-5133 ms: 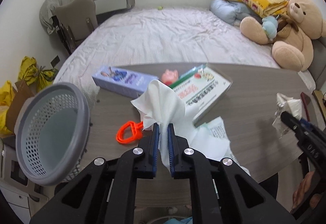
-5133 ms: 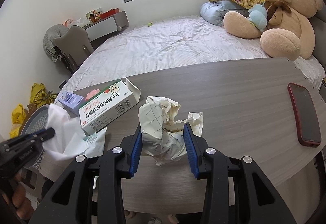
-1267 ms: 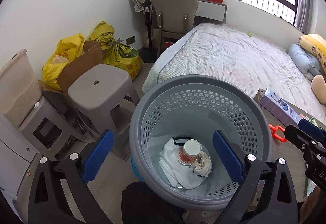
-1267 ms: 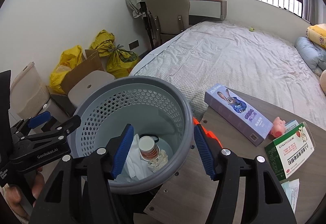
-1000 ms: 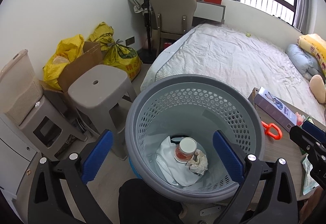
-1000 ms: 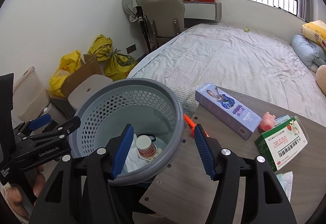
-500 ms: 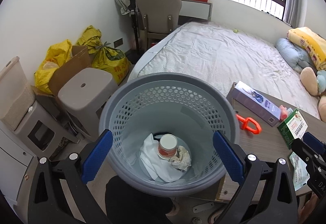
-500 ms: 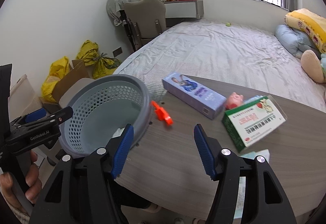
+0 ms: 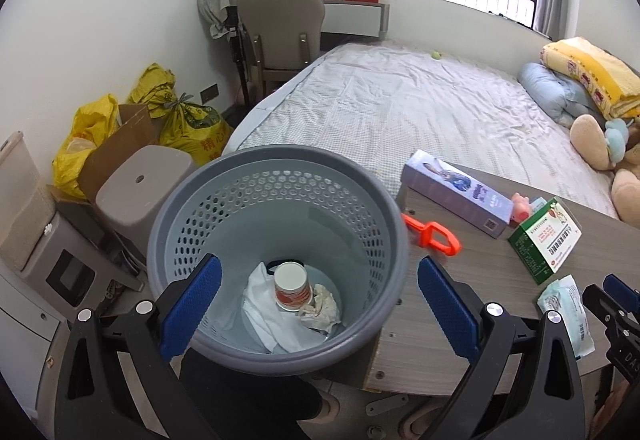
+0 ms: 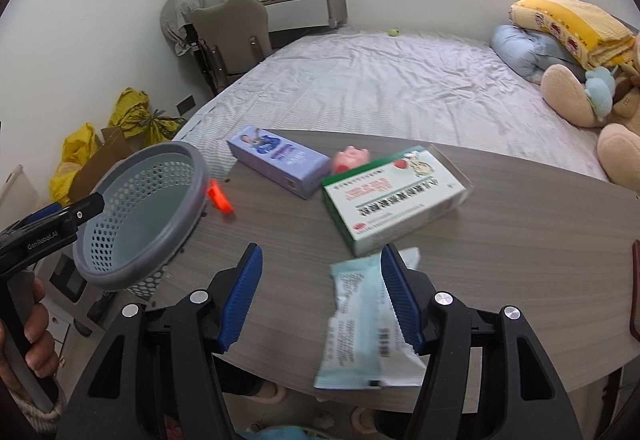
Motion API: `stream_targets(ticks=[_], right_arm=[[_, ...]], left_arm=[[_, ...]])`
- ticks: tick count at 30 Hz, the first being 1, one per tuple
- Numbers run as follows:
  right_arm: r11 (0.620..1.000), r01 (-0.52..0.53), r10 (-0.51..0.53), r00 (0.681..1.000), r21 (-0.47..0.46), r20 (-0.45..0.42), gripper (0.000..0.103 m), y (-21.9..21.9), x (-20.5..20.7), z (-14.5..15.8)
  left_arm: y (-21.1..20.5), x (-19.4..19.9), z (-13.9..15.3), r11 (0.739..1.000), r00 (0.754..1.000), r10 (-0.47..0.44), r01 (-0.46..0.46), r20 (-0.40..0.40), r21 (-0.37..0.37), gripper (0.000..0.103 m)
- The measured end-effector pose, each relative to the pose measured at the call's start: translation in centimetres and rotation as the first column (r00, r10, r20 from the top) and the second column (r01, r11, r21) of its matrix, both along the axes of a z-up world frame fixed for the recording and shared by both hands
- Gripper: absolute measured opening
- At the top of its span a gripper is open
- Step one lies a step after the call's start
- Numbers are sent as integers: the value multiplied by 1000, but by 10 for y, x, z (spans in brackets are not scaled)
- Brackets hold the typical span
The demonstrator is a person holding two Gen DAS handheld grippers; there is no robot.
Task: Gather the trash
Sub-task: 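Move the right tool back to the table toward the plastic packet, then position the right tool fingers around the white-and-blue plastic packet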
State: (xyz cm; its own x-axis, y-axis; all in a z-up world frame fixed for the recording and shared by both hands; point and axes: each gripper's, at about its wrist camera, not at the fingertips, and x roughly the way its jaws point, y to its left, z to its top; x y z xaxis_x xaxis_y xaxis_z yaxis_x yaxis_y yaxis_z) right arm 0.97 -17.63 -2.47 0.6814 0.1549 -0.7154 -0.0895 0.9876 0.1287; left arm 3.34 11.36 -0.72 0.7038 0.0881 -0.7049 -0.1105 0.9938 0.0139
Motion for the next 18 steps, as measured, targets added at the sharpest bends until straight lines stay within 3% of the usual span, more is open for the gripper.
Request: stream_targets(ticks=[18], right_arm=[[998,46,-46,999,48,-8,59,-39,-21,-7]], left_arm=[[-62,-2,3,995,995,-97,97,4,28,97]])
